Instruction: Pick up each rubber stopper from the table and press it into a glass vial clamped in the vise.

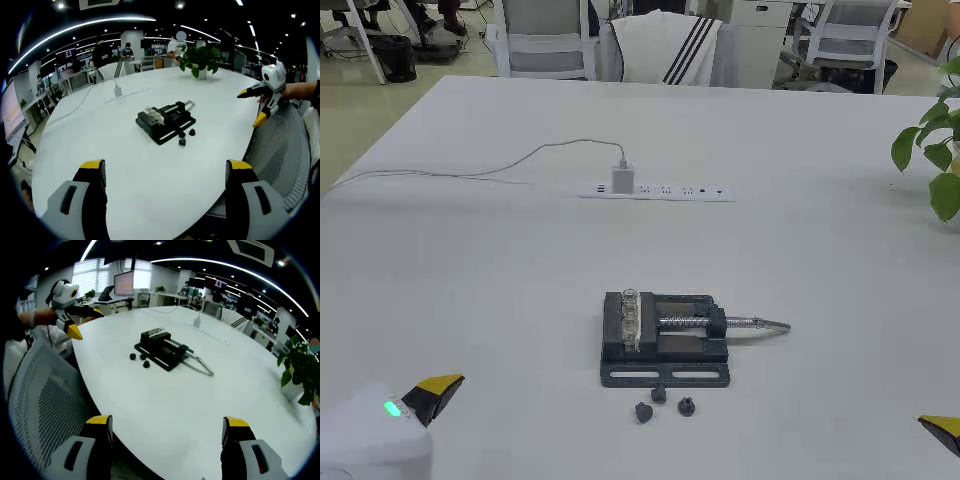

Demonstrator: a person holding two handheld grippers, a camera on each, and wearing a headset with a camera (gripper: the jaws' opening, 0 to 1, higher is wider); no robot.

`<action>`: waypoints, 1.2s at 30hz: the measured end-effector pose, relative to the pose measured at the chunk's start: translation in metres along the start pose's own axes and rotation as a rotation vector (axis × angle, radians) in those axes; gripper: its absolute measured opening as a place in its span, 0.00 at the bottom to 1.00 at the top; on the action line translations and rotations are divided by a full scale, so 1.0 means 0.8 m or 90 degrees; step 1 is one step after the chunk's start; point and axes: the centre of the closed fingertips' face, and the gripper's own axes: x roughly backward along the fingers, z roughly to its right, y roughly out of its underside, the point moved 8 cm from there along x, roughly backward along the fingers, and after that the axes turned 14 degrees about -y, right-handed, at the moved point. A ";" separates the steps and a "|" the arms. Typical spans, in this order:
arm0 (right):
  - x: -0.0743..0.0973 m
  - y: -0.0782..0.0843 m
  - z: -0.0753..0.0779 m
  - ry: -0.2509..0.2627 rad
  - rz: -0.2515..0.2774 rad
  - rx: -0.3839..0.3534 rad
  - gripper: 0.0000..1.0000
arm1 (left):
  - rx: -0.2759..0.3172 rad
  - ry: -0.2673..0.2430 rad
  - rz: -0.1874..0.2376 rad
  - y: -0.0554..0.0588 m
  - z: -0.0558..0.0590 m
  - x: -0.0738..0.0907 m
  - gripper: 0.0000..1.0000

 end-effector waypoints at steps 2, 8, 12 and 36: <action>-0.001 -0.001 0.000 0.000 0.002 -0.001 0.89 | 0.019 0.001 0.000 -0.001 -0.001 -0.001 0.99; -0.005 -0.005 0.000 0.002 0.010 -0.004 0.88 | 0.018 0.001 0.004 -0.002 -0.003 -0.001 0.99; -0.007 -0.005 0.001 0.002 0.011 -0.005 0.88 | 0.013 0.000 0.005 -0.001 -0.004 -0.001 0.99; -0.013 -0.017 0.003 0.009 0.044 -0.013 0.84 | 0.006 0.003 0.008 0.002 0.005 0.001 0.99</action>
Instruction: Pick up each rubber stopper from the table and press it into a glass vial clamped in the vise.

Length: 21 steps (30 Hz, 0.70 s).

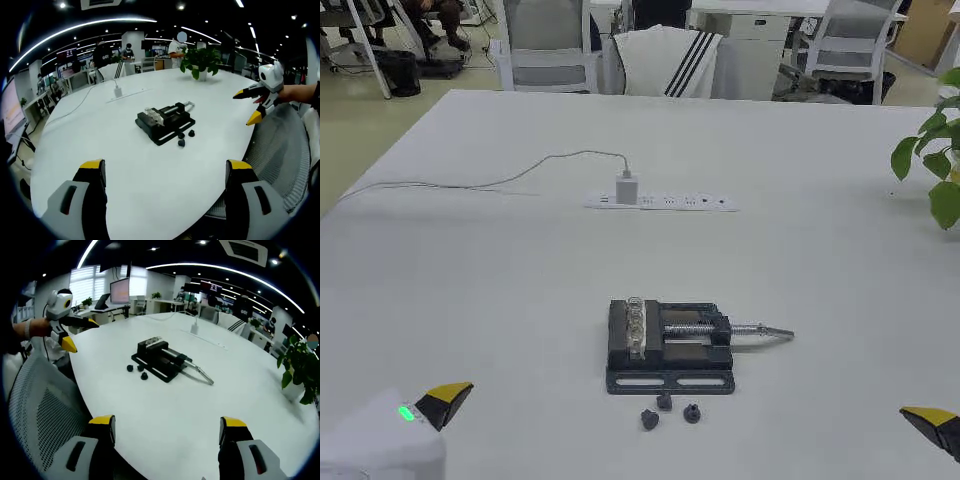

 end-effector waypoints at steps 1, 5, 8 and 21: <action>0.000 -0.001 -0.001 0.000 0.001 0.000 0.84 | 0.000 0.000 0.001 0.000 0.000 -0.001 0.99; -0.006 -0.011 -0.005 -0.005 0.014 0.000 0.81 | -0.001 0.000 0.002 -0.001 0.001 -0.002 0.99; -0.012 -0.017 -0.006 -0.008 0.018 0.004 0.81 | 0.000 0.000 0.003 -0.002 0.001 -0.003 0.99; -0.052 -0.043 -0.017 -0.048 0.038 0.011 0.76 | 0.000 0.010 -0.002 0.000 0.002 -0.007 0.99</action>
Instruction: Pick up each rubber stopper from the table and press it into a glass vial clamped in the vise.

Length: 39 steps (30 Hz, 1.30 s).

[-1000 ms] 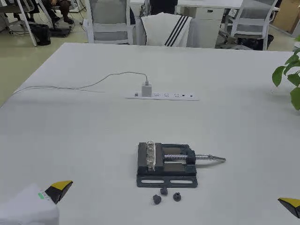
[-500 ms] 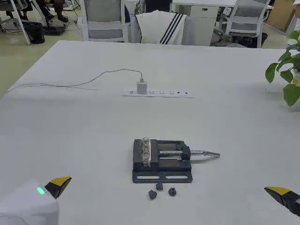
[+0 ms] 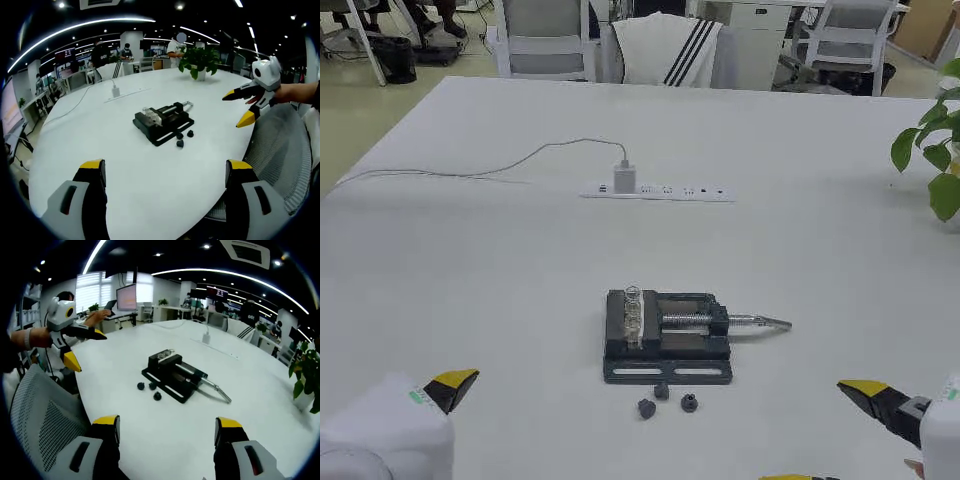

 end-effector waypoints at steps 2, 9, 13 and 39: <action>-0.010 -0.005 -0.001 -0.010 0.003 0.000 0.74 | 0.001 0.001 -0.002 0.001 0.000 -0.001 0.99; -0.047 -0.018 -0.010 -0.047 -0.009 0.005 0.70 | 0.001 0.008 -0.005 0.000 0.001 -0.005 0.99; -0.069 -0.025 -0.019 -0.071 -0.004 -0.005 0.65 | 0.003 0.013 -0.006 0.000 0.001 -0.008 0.99; -0.152 -0.032 -0.035 -0.088 -0.010 -0.064 0.26 | 0.025 0.009 -0.029 0.018 -0.009 -0.009 0.97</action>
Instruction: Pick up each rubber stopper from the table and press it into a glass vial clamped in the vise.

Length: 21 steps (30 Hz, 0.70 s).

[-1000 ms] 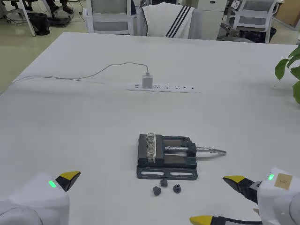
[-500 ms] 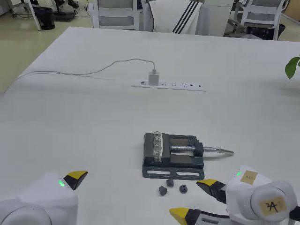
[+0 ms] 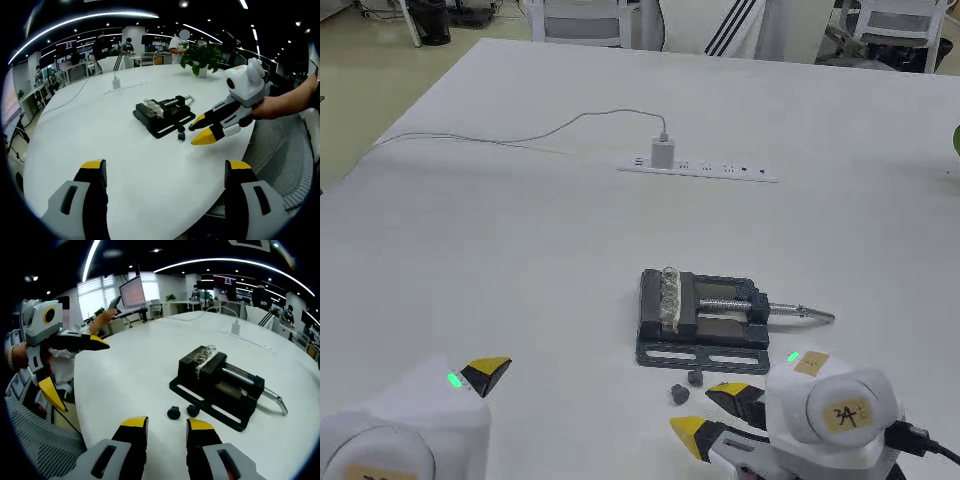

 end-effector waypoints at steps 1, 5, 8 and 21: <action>-0.002 0.000 0.001 0.002 -0.001 -0.001 0.26 | 0.001 0.000 -0.001 0.000 0.000 0.000 0.97; -0.008 -0.001 0.003 0.013 -0.006 0.002 0.21 | 0.004 0.000 -0.004 0.003 0.001 0.000 0.97; -0.010 -0.002 0.006 0.018 -0.007 0.003 0.20 | 0.006 0.002 -0.006 0.004 0.001 -0.001 0.97; -0.019 0.000 0.013 0.040 -0.016 0.000 0.11 | 0.012 0.004 -0.013 0.009 0.001 -0.002 0.97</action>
